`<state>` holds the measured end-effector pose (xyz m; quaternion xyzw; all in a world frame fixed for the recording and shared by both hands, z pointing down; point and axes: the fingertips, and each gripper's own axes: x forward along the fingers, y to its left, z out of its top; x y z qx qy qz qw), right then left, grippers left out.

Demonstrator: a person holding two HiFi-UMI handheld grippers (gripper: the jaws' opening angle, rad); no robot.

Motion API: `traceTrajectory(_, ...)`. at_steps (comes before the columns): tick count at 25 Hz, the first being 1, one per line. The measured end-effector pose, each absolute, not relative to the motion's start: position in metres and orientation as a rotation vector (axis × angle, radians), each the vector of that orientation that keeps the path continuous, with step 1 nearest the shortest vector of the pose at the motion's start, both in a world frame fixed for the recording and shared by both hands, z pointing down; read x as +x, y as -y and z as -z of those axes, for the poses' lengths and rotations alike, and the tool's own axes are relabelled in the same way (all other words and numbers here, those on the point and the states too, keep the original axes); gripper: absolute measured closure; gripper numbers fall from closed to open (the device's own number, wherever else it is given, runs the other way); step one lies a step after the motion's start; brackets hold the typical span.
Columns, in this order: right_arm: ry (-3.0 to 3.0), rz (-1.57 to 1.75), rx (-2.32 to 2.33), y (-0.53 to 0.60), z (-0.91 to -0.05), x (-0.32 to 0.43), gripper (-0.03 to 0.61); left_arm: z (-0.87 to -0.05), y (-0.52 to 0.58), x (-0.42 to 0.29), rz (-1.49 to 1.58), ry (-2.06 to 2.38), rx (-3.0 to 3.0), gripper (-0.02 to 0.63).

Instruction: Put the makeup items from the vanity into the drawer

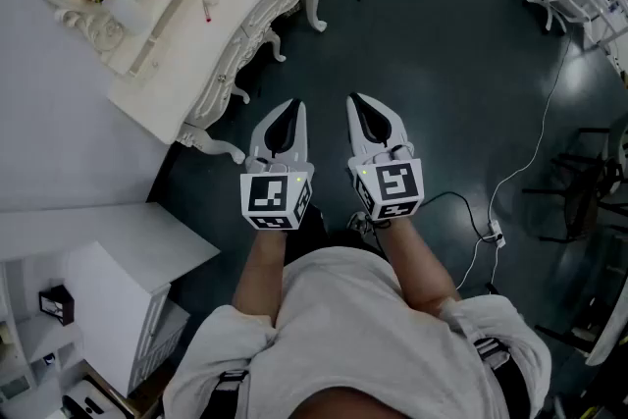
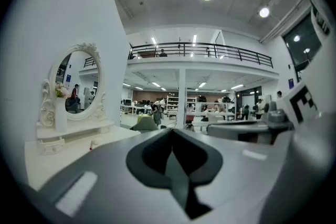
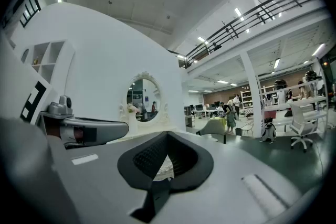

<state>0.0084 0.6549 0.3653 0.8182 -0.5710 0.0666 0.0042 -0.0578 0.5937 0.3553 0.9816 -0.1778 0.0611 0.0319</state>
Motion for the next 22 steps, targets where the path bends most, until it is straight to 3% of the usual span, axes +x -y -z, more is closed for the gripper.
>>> traceTrajectory(22, 1.924, -0.280, 2.346, -0.380, -0.384, -0.035, 0.580, -0.369, -0.329, -0.097, -0.211, 0.633, 2.953, 0.611)
